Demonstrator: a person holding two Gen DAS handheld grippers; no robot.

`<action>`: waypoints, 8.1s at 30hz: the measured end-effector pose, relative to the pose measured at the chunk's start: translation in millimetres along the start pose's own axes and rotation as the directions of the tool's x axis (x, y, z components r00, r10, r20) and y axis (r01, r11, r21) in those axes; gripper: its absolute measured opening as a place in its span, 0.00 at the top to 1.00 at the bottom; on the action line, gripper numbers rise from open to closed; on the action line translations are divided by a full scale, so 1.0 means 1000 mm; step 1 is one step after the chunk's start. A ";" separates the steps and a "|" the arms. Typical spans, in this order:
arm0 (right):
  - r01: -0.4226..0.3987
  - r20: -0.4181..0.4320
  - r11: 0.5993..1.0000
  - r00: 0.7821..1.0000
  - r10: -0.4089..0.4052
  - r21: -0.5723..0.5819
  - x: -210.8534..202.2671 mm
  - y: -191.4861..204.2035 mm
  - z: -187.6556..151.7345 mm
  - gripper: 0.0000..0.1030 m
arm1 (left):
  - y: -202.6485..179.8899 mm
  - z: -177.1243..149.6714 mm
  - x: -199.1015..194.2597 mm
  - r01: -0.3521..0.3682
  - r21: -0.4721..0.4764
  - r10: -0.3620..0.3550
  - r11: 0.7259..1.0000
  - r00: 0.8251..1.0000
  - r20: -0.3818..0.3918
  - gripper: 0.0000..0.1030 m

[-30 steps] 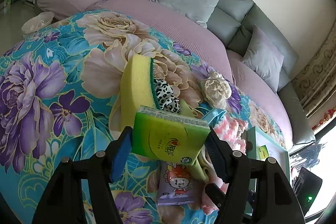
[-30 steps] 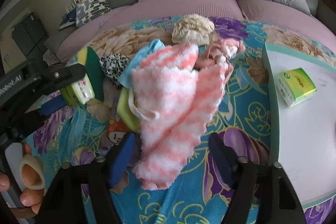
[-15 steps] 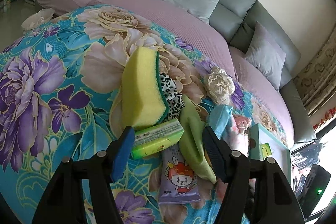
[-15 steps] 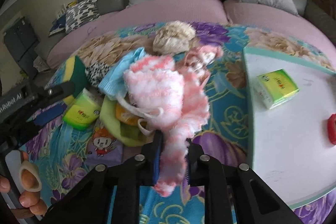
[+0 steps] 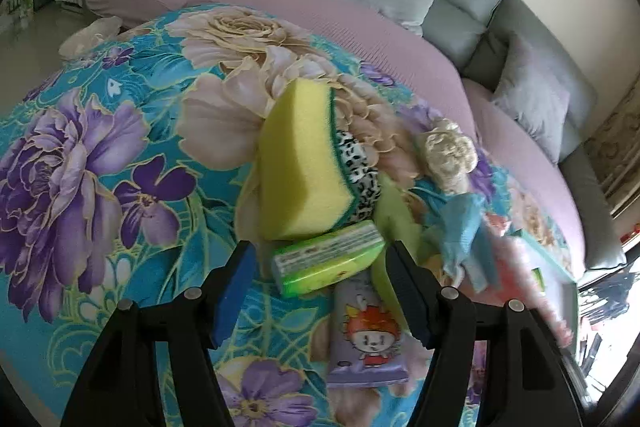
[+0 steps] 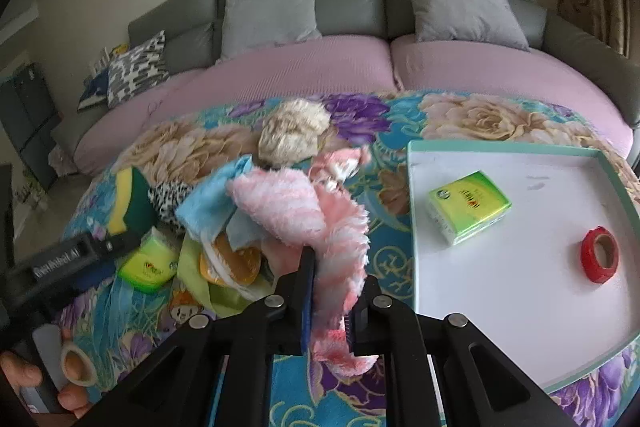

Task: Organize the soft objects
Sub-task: 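Lift the pink towel with the right tool while the left tool holds the soap bar, then place the soap bar in the tray with the left tool while the right tool carries the towel, then lower the pink towel into the tray with the right tool, then grasp the yellow-green sponge with the left tool while the right tool grasps the blue mask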

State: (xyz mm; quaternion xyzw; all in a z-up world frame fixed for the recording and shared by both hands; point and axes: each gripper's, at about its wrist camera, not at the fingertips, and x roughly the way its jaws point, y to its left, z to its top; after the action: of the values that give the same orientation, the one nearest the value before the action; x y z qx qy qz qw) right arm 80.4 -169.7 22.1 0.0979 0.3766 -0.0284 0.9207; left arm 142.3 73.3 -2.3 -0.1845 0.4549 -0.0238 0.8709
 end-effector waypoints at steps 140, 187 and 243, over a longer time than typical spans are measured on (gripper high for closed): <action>0.390 0.067 0.813 0.885 -0.460 0.432 -0.075 -0.215 -0.004 0.86 | -0.271 -0.117 0.038 0.319 0.610 -0.249 0.725 0.948 -0.200 0.36; 0.423 0.064 0.867 0.889 -0.453 0.261 -0.062 -0.161 0.012 0.49 | -0.147 -0.021 -0.016 0.124 0.322 -0.158 0.939 0.984 0.082 0.07; -0.031 -0.052 0.998 0.998 0.034 0.048 0.075 0.040 0.018 0.58 | -0.010 0.044 0.047 -0.129 0.039 0.127 0.991 0.991 0.051 0.35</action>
State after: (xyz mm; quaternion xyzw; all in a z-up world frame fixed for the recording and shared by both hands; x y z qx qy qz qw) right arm 151.2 -132.4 -11.7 0.1265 0.3985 -0.0198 0.9082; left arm 206.3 67.7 -12.4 -0.1374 0.4439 0.0269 0.8851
